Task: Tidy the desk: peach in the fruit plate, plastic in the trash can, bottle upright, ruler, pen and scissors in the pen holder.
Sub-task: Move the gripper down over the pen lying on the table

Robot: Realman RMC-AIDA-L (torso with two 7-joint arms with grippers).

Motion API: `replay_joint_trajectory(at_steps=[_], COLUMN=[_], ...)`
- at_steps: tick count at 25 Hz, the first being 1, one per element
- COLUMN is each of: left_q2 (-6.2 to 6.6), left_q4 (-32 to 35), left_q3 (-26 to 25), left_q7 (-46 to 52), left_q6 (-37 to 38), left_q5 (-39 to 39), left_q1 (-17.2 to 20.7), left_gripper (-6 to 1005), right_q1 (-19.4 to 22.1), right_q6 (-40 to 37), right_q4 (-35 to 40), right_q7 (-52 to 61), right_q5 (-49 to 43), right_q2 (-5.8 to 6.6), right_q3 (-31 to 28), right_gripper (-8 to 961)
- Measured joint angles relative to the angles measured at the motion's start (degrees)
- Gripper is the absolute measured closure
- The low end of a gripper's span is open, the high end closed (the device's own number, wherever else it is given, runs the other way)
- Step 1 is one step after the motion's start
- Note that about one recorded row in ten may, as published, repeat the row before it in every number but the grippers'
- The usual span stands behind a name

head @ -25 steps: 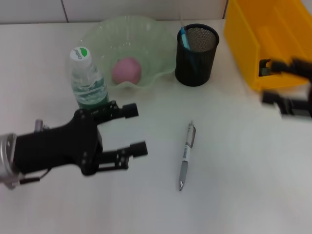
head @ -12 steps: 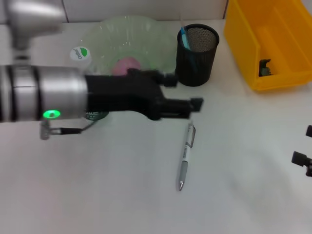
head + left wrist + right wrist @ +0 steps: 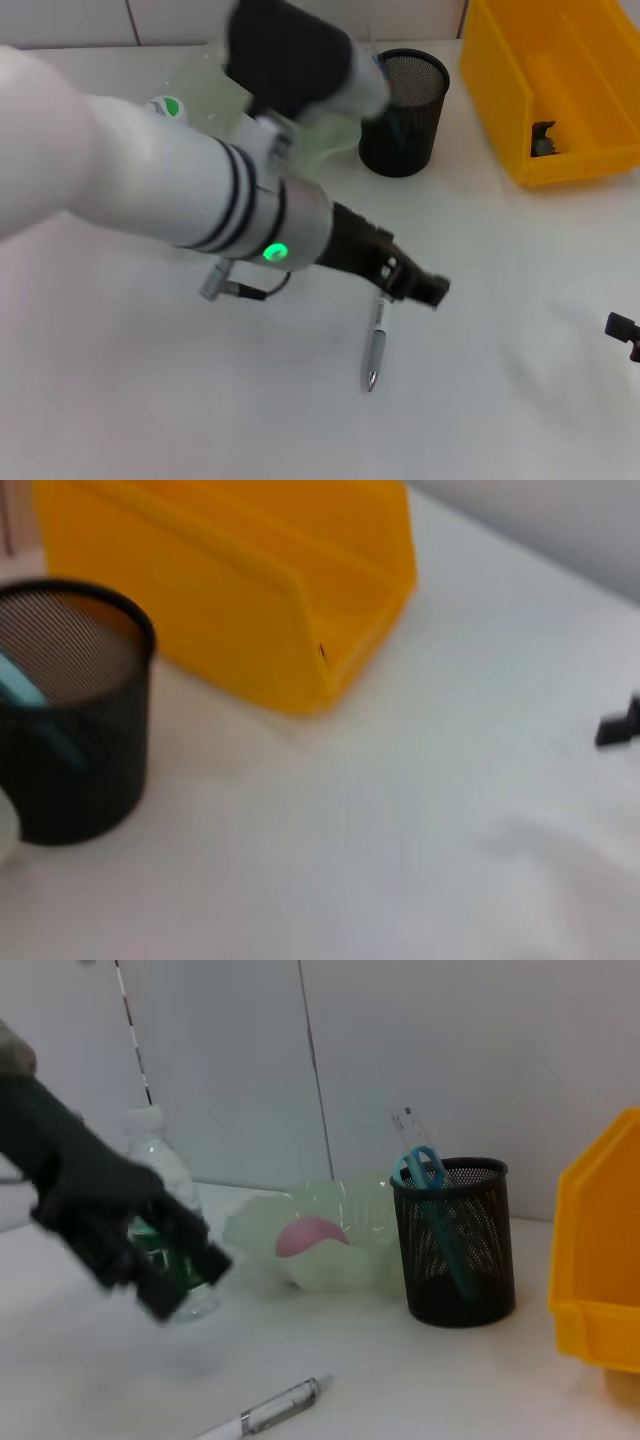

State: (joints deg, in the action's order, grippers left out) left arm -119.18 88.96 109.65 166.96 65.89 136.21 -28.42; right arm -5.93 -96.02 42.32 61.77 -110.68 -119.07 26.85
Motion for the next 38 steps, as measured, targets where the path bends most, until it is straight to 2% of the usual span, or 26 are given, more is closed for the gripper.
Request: replay_joint_trajectory(at_steps=[4,10,18,32,38], left_q2=[-0.06,-0.09,-0.08,-0.09,-0.09], left_q4=[-5.1,-6.5,-12.4,-16.2,-16.7], left_q3=[2.7,5.0,7.6,10.5,10.8], left_q7=[-0.7,-1.9,-2.4,-2.8,-2.9], left_q6=[-1.9,-3.9,-5.8,-8.1,-6.9], left_q5=[1.2,3.4,4.1,3.7,6.8], left_q1=[-2.8,-4.1,-7.3,-8.5,-8.2], left_gripper=[188,188,188,188,188], right_q1=[-0.1,-0.2,-1.4,-2.3,-2.4], right_q6=[0.1,1.0,1.6,3.1,3.1], right_q4=[-0.2,-0.2,-1.8,-3.5,-3.5], right_q7=[-0.1,-0.2,-0.2,-0.3,-0.2], right_q5=[0.0,0.0,-0.1,-0.1,-0.1], right_q2=[0.0,-0.06,-0.11,-0.07,-0.04], right_q3=[0.0,0.0,0.0,0.4,0.3], right_gripper=[127,127,128,128,128])
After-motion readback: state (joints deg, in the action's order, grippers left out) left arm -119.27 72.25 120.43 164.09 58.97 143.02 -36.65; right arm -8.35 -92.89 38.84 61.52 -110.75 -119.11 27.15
